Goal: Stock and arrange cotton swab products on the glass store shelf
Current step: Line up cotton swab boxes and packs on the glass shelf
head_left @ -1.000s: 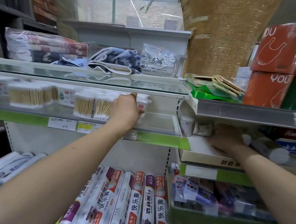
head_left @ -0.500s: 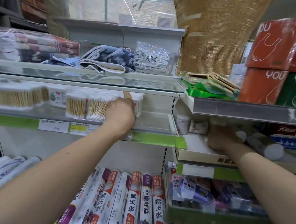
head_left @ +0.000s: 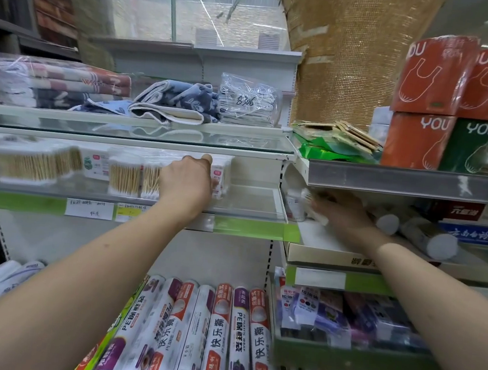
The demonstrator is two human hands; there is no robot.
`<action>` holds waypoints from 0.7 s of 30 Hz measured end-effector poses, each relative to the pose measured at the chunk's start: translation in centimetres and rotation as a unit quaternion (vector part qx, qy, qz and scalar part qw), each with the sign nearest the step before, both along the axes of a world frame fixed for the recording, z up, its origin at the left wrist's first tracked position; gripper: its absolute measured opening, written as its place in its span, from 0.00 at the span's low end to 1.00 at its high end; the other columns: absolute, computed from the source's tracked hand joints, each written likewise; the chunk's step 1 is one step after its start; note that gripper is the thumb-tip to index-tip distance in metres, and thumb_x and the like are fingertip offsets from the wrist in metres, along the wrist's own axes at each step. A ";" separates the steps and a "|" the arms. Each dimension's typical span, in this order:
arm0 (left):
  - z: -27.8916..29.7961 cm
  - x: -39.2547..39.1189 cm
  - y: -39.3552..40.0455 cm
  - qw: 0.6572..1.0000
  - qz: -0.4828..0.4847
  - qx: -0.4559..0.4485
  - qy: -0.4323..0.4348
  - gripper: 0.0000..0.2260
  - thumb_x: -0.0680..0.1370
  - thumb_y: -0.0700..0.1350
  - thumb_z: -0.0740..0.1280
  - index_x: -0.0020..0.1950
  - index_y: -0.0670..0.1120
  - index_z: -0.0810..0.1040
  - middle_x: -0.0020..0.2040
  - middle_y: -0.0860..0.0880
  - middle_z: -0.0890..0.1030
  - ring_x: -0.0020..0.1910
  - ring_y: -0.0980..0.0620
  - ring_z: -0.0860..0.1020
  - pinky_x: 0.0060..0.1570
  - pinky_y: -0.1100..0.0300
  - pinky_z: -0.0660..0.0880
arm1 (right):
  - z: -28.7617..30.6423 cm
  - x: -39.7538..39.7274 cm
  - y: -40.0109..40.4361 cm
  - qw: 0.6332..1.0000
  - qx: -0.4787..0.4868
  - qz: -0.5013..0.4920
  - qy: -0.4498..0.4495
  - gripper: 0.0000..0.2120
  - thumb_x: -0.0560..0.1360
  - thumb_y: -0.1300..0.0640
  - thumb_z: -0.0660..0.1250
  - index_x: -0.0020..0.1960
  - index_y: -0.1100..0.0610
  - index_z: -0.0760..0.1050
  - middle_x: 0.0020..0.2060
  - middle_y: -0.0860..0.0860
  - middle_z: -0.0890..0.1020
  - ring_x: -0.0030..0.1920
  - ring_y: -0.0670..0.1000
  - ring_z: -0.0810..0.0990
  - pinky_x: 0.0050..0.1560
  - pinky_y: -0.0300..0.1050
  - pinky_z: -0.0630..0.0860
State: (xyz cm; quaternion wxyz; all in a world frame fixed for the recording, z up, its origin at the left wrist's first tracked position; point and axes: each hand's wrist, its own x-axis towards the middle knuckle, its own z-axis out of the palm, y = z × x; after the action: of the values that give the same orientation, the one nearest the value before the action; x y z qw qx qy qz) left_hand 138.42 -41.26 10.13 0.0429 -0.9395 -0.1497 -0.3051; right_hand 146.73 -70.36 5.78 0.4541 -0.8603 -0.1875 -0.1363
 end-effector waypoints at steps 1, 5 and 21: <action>0.0 0.0 0.0 1.000 -0.003 -0.006 -0.004 0.13 0.82 0.54 0.65 0.61 0.47 0.75 0.56 0.40 0.79 0.56 0.35 0.78 0.44 0.53 0.66 | 0.0 -0.1 0.3 0.998 0.060 0.005 0.016 0.20 0.69 0.32 0.68 0.47 0.47 0.81 0.45 0.48 0.85 0.46 0.51 0.81 0.47 0.49 0.75; -0.1 -0.3 -0.4 1.000 -0.002 -0.027 -0.010 0.15 0.82 0.55 0.65 0.61 0.46 0.80 0.58 0.40 0.76 0.55 0.35 0.79 0.46 0.52 0.68 | 0.7 -0.5 1.0 0.982 0.175 0.021 0.074 0.19 0.69 0.40 0.72 0.50 0.54 0.81 0.43 0.52 0.85 0.42 0.55 0.82 0.40 0.47 0.75; -2.2 -0.2 -2.2 0.987 -0.056 -0.147 0.010 0.17 0.82 0.54 0.63 0.54 0.45 0.86 0.52 0.41 0.84 0.54 0.39 0.79 0.57 0.51 0.78 | -0.2 -4.2 2.8 0.990 0.107 0.068 -0.057 0.18 0.68 0.50 0.79 0.55 0.50 0.79 0.51 0.44 0.83 0.51 0.44 0.82 0.49 0.36 0.78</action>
State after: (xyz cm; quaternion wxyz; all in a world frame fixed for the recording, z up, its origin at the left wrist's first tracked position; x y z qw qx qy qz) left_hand 138.21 -43.46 7.94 -0.1115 -0.9454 -0.1400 -0.2724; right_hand 142.49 -67.53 5.58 0.5405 -0.7825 -0.2556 -0.1736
